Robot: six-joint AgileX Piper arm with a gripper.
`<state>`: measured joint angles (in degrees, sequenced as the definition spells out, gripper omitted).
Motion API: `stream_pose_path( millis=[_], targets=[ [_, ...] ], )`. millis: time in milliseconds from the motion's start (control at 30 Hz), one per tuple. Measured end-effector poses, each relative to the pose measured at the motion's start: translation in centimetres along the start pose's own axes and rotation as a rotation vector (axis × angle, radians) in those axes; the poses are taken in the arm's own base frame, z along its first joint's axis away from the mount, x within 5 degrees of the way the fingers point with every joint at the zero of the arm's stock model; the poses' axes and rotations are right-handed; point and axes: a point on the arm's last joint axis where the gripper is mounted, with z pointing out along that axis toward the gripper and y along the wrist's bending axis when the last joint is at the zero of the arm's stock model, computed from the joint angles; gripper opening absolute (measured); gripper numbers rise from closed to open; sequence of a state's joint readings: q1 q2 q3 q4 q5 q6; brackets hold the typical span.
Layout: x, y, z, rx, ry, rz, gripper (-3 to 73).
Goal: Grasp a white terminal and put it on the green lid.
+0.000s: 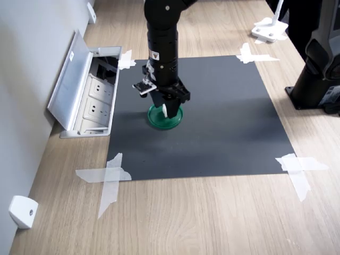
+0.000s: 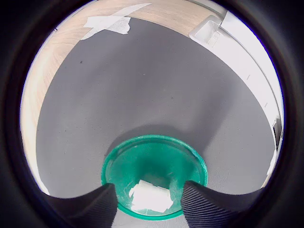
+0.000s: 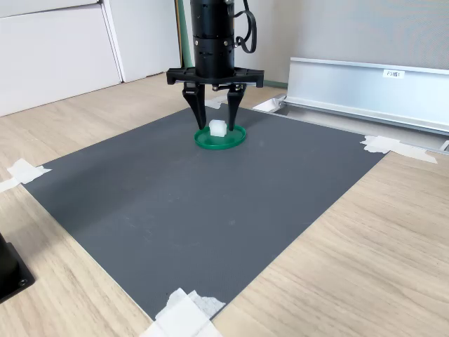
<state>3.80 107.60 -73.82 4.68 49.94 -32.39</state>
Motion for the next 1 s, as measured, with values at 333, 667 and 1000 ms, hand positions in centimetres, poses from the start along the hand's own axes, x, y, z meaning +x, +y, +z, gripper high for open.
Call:
stream_pose_path(
  millis=[333,667,1000],
  targets=[
    [0.0,0.1,-3.3,0.053,-0.069,0.067,51.1],
    [5.0,1.4,-11.5,0.179,-0.308,0.237,6.2],
    [14.4,4.8,-17.1,0.438,-0.682,0.357,-0.5]
  ],
)
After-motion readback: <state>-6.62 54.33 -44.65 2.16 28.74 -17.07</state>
